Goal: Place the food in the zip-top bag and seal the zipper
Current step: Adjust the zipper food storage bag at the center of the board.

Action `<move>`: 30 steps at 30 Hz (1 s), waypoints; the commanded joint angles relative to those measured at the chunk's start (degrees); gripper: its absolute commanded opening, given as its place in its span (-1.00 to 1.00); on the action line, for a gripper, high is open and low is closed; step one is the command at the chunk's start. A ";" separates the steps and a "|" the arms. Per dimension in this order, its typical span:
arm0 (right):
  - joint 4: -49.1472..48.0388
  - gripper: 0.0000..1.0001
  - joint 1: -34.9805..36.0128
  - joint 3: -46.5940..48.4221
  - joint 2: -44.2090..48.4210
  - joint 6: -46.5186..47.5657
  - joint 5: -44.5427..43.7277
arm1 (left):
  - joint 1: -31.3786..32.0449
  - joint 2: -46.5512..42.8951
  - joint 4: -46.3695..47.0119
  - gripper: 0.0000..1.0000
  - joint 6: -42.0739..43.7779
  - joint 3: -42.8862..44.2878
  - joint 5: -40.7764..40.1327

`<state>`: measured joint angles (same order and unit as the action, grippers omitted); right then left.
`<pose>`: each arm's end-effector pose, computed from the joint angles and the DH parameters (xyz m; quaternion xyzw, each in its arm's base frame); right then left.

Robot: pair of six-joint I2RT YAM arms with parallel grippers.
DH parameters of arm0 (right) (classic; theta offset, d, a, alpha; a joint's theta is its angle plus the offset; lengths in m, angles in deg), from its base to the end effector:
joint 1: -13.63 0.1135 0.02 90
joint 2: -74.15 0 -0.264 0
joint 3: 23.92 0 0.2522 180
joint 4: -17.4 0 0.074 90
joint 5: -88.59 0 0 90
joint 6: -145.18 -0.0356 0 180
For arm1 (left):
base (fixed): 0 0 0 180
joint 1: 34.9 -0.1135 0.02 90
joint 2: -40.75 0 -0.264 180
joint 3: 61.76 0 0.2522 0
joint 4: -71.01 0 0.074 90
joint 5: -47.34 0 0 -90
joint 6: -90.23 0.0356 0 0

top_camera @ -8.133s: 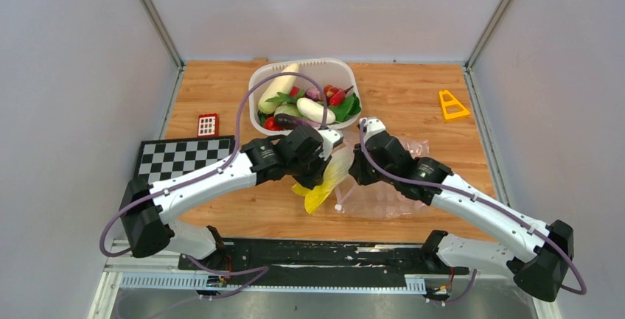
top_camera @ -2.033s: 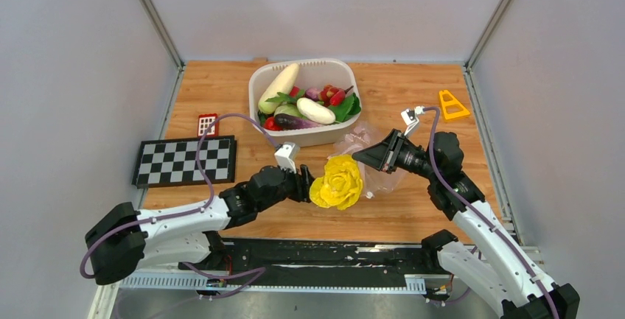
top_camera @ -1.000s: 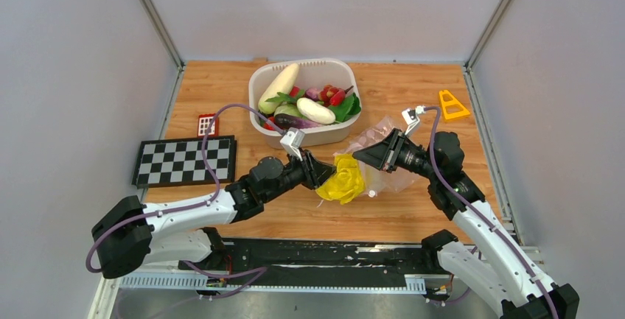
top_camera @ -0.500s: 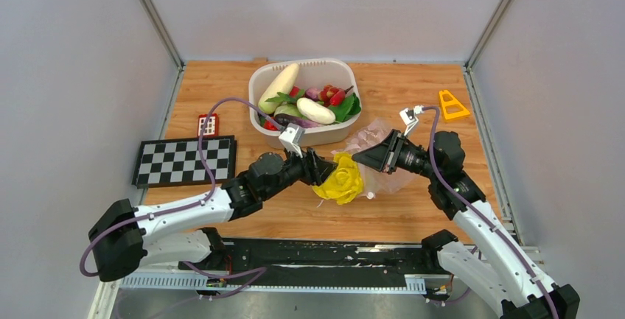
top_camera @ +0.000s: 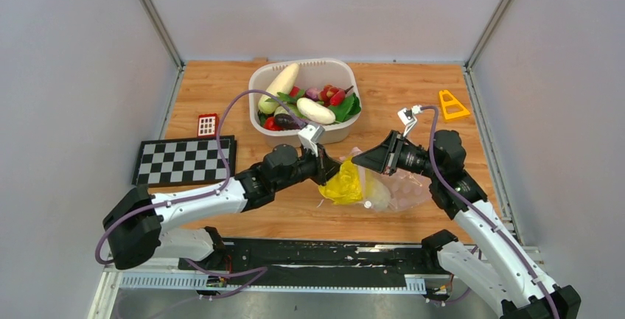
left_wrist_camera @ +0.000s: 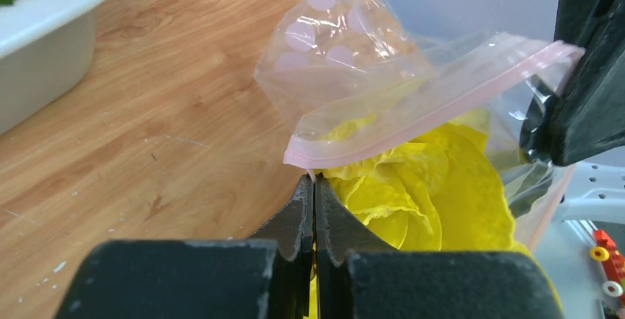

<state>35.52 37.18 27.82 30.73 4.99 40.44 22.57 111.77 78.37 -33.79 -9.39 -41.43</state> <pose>0.1526 0.0924 0.3143 -0.0593 0.7483 0.5795 0.3174 0.1502 -0.2370 0.2610 0.1638 0.7557 -0.4600 0.4366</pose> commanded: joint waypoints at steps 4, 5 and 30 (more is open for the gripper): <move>1.03 -1.00 -0.01 3.71 0.74 2.70 -2.48 | -1.77 -5.48 -9.95 -1.00 5.98 9.58 -0.42; 1.71 -1.00 0.00 3.38 0.94 2.77 -3.57 | -2.06 -6.35 -12.18 -1.00 6.40 10.95 -0.61; 17.33 -1.00 0.13 18.45 -0.25 13.16 -11.94 | -3.35 0.86 -52.55 -1.00 12.14 41.92 0.00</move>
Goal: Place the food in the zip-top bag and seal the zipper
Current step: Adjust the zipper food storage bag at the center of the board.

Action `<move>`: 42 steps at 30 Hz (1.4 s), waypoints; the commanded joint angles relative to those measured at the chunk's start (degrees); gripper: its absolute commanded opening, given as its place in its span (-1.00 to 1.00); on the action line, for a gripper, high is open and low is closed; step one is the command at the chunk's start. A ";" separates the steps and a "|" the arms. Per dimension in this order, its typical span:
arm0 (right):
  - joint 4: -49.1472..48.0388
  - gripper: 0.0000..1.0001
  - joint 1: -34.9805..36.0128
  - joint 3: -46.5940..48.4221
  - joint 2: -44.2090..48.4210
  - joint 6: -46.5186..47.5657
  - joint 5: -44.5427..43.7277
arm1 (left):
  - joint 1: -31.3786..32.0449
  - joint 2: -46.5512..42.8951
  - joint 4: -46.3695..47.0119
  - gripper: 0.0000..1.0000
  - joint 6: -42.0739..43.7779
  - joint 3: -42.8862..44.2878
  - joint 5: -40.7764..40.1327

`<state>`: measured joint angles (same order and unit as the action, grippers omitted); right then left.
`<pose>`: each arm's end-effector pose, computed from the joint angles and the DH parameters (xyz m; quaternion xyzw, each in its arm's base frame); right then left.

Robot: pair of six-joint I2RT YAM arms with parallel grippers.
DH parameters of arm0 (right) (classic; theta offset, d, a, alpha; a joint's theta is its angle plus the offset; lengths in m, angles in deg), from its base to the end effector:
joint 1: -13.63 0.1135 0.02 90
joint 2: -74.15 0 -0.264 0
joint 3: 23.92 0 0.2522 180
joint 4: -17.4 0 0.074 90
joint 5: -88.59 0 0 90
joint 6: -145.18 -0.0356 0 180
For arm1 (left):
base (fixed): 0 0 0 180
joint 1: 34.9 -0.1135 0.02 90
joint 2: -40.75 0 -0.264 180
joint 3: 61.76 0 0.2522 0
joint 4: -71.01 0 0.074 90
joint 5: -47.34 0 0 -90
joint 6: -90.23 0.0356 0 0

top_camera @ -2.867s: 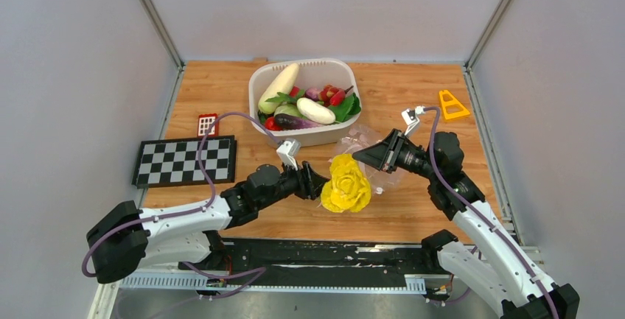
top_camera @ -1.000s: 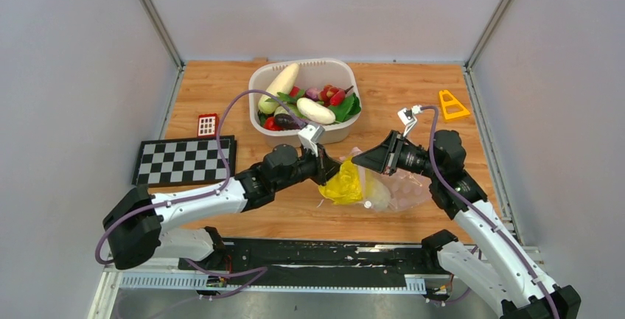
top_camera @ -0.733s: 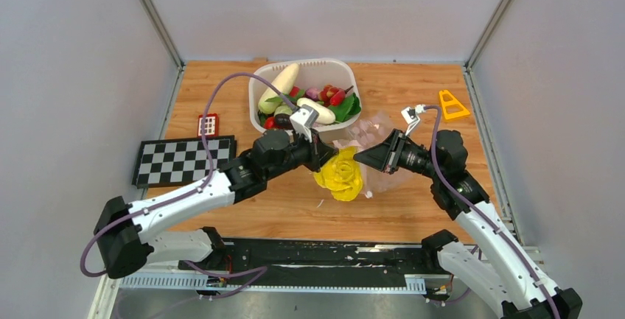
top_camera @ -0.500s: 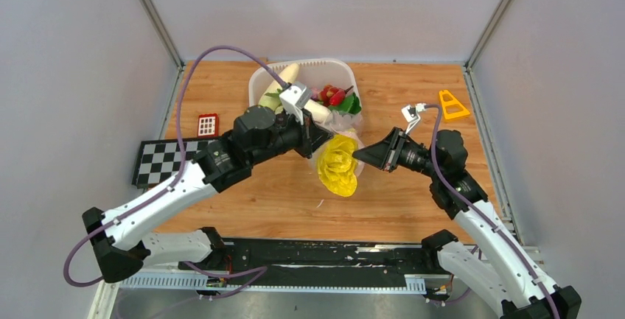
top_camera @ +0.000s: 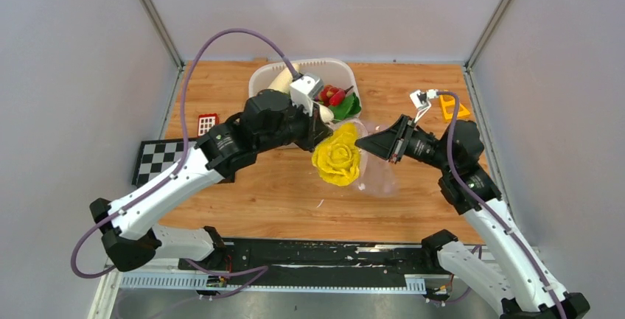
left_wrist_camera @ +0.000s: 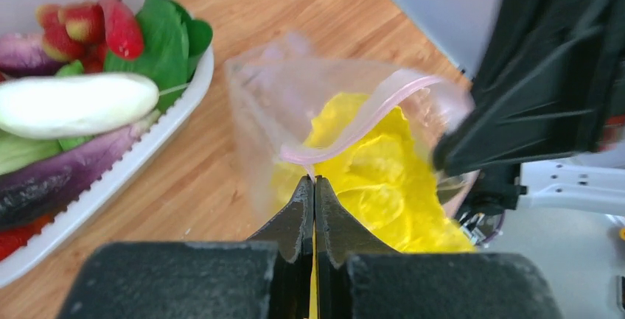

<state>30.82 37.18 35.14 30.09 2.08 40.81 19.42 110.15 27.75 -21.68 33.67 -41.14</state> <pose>0.1502 0.0915 0.3651 -0.0837 0.6948 0.6117 0.3689 0.1499 -0.2104 0.4388 0.2322 0.7708 -0.3745 0.4601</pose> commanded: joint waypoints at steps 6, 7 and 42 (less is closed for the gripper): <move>54.57 -1.00 0.18 24.61 -6.18 40.99 -23.08 | -0.42 -5.21 -3.43 -1.00 0.52 -2.99 -5.89; 53.60 -1.00 0.17 25.50 -5.61 41.64 -18.52 | -0.85 -6.15 -3.92 -1.00 0.40 -3.62 -8.05; 45.59 -1.00 0.09 26.91 0.68 41.40 -32.86 | -2.03 -12.16 32.35 -1.00 -9.62 -29.48 -10.89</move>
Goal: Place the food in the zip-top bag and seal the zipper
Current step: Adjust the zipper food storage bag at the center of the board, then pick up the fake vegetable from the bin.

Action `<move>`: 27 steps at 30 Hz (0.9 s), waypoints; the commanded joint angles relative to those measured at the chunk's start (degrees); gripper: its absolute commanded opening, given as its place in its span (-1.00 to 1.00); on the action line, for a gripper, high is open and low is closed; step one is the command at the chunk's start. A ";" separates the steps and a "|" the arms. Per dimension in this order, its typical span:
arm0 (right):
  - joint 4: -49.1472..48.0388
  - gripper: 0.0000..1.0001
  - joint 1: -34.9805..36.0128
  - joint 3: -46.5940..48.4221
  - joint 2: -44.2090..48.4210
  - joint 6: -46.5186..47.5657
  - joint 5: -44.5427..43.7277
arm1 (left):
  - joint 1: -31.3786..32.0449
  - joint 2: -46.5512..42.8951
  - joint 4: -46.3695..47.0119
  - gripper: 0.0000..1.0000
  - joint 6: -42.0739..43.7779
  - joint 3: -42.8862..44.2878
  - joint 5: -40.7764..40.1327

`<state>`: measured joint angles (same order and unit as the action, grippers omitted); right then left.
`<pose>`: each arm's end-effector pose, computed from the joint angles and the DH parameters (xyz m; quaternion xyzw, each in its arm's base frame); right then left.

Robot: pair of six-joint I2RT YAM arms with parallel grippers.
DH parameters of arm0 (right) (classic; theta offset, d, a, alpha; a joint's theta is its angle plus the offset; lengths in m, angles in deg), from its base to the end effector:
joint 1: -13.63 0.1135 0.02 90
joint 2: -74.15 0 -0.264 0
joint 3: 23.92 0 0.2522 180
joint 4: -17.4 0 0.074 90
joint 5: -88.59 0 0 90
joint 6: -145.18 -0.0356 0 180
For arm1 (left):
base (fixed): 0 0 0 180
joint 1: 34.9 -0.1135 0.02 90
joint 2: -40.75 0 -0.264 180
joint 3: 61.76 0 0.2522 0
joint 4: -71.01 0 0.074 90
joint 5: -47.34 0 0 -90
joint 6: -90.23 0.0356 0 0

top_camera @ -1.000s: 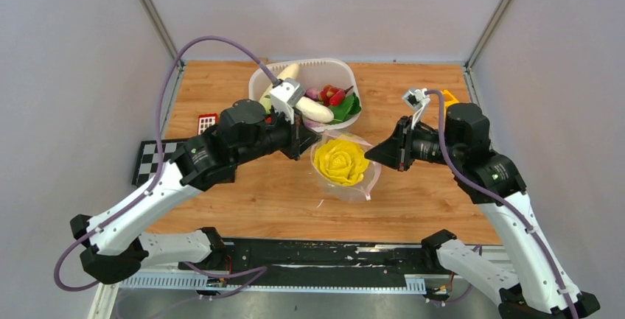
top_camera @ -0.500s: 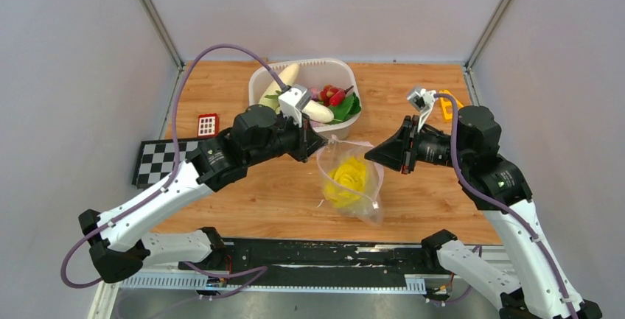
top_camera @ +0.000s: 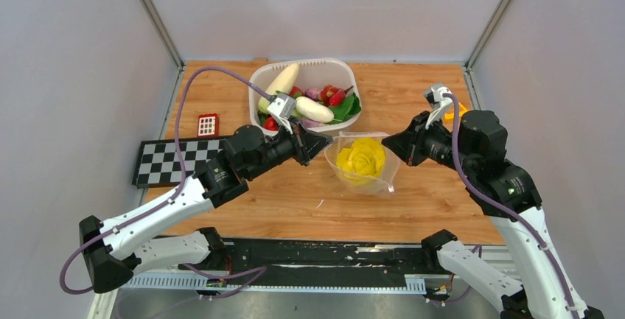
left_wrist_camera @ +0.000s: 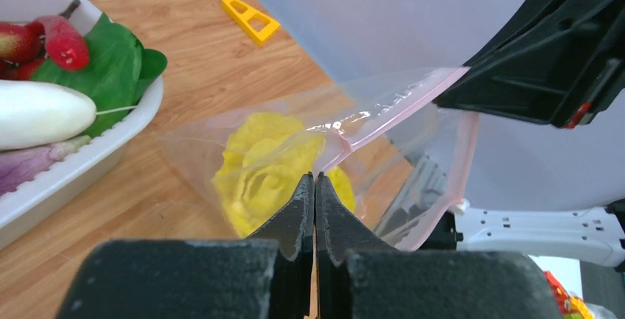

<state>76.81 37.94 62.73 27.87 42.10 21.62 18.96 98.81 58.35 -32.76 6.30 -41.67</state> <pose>0.1133 0.0665 0.4328 -0.1934 0.7828 0.3363 0.4866 0.1400 -0.1927 0.3762 0.1369 0.7103 -0.4792 0.4972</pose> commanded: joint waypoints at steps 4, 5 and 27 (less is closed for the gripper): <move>-0.64 -1.00 -0.67 -0.10 2.08 1.21 -18.22 | -1.81 6.80 2.43 -1.00 2.81 3.55 -5.95; -0.21 -1.00 -0.68 0.61 1.85 1.40 -20.28 | -1.76 8.35 3.12 -0.81 2.97 5.08 -3.82; -6.52 -1.00 -0.72 -12.31 1.10 -4.48 -11.41 | -11.02 -0.11 -13.58 1.00 10.11 3.28 -14.32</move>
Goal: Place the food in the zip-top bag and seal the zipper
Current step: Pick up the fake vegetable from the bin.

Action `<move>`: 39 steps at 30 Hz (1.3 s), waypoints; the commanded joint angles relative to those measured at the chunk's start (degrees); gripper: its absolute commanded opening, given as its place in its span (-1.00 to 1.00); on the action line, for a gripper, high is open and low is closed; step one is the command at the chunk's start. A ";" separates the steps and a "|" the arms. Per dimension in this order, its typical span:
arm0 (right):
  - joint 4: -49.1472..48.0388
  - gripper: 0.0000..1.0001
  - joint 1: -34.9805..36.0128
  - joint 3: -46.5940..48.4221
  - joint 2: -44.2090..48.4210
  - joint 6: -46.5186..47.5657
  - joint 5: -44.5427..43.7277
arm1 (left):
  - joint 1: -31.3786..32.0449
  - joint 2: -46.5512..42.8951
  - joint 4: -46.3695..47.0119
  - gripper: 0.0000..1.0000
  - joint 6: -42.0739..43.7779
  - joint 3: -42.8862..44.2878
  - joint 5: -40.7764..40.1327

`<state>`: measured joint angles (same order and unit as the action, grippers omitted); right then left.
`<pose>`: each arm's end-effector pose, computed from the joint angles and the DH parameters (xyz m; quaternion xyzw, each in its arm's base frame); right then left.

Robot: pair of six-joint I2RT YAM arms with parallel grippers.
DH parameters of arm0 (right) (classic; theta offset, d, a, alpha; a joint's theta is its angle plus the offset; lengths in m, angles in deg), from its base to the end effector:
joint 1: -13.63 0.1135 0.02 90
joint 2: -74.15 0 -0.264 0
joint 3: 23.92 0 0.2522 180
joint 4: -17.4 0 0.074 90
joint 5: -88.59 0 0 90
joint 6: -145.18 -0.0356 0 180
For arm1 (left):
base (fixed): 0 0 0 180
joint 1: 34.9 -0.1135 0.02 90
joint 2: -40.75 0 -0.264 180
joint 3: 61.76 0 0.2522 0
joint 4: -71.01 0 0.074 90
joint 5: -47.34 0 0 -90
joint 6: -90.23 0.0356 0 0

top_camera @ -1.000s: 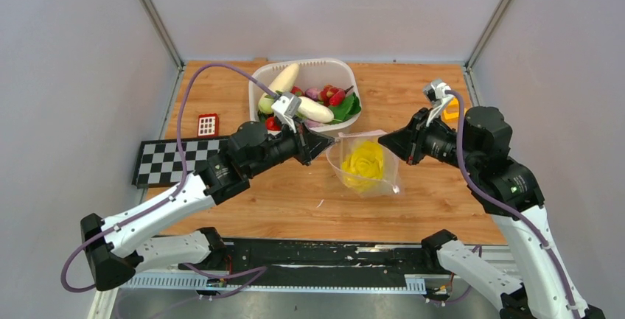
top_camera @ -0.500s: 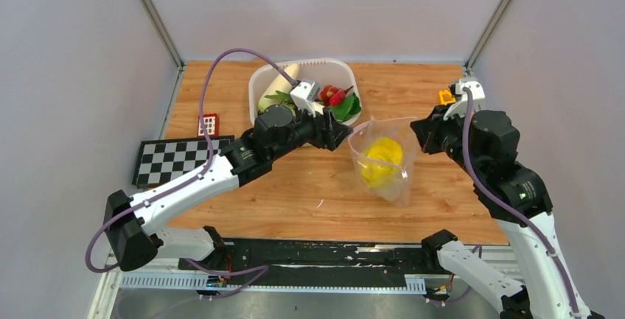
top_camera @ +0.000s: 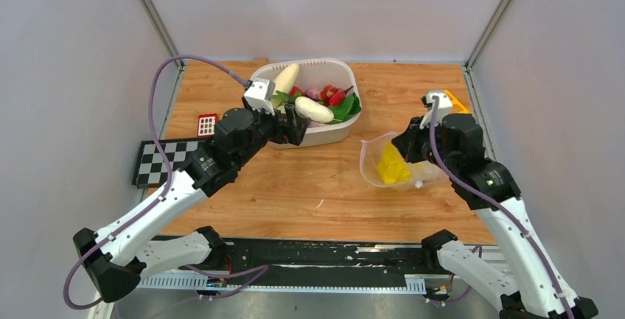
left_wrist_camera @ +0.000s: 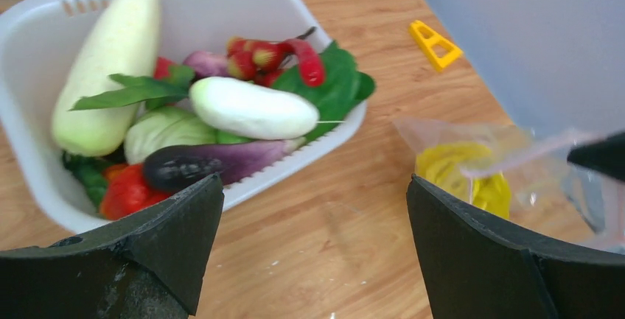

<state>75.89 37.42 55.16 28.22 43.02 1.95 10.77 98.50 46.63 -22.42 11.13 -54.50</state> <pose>0.1332 0.0610 0.3942 -0.1012 0.8387 0.1885 0.5008 0.1659 -0.1594 0.3852 0.0857 0.7558 -0.2968 0.5773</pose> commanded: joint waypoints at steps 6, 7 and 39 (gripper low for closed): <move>-7.79 -1.00 -0.19 -6.43 0.74 -6.73 10.81 | -5.82 8.46 -4.45 1.00 6.77 4.31 7.83; -8.00 -1.00 -0.15 -6.39 0.56 -6.91 11.47 | -5.99 10.86 -6.52 1.00 8.24 6.98 7.97; -11.08 -1.00 -0.15 -10.29 2.25 -10.52 16.37 | -20.67 22.39 -8.13 1.00 12.28 7.95 16.68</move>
<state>68.57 37.42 44.94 30.05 33.58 16.59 -7.94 119.81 37.26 -14.36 18.91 -43.90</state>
